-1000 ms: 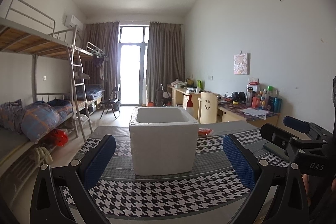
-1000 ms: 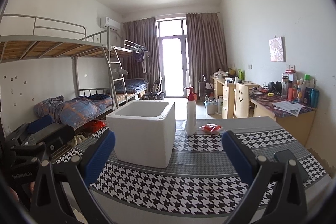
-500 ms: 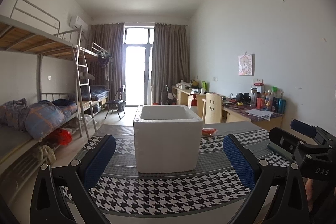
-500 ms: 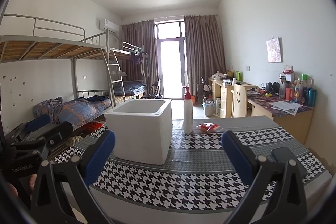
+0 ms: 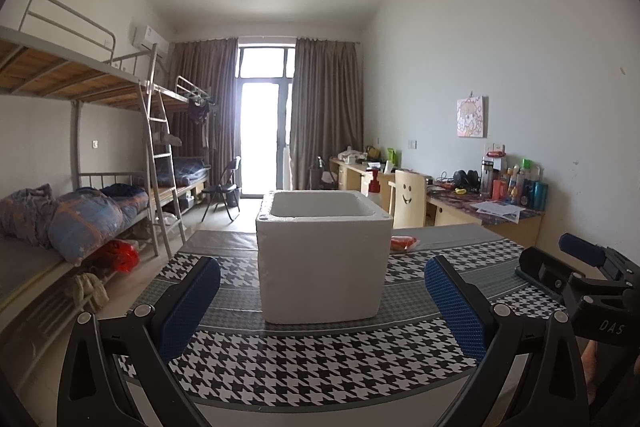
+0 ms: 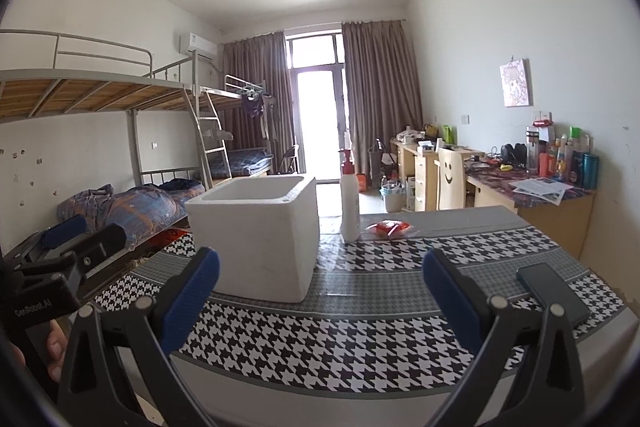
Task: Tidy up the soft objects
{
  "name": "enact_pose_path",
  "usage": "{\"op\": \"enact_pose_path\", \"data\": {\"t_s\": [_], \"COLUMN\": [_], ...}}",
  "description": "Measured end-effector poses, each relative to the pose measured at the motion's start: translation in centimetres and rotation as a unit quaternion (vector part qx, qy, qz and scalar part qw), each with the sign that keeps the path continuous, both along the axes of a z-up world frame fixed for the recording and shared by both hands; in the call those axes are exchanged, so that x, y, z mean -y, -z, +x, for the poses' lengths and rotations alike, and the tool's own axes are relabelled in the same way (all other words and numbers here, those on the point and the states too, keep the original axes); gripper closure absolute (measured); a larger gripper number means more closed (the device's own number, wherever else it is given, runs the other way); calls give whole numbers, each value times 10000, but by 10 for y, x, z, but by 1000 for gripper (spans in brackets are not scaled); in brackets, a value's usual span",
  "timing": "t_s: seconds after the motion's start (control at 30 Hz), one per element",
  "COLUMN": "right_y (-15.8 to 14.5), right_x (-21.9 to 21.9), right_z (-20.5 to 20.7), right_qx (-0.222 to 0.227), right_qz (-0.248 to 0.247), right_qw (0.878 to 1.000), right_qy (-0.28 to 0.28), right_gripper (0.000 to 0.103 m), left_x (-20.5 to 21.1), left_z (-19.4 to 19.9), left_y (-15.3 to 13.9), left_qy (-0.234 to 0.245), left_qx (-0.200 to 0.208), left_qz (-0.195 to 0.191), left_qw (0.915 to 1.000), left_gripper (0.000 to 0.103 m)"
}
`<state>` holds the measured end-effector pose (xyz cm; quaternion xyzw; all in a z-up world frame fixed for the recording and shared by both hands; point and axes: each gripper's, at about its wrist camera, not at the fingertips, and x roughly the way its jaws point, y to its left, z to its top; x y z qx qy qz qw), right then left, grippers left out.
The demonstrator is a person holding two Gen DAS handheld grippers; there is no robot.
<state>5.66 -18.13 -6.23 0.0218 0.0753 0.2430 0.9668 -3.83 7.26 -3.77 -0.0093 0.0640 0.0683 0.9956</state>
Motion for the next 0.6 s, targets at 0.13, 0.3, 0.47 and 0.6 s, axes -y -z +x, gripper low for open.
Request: {"op": "enact_pose_path", "data": {"t_s": [0.13, 0.3, 0.47, 0.6], "right_y": [0, 2, 6, 7], "right_x": [0, -6, -7, -7], "right_z": [0, -1, 1, 3], "right_qx": [18, 54, 54, -25], "right_qz": [71, 25, 29, 79], "right_qw": [10000, 10000, 10000, 10000], "right_qy": [19, -2, -26, -28], "right_gripper": [1, 1, 1, 1], "left_x": [1, -3, -6, -6], "left_z": [2, 5, 7, 5], "left_y": [2, 11, 17, 19], "left_qy": [49, -58, -167, -169], "left_qx": [-36, -67, -87, -65], "left_qz": [20, 34, 34, 63], "left_qw": [10000, 10000, 9998, 9998], "left_gripper": [1, 1, 1, 1]}}
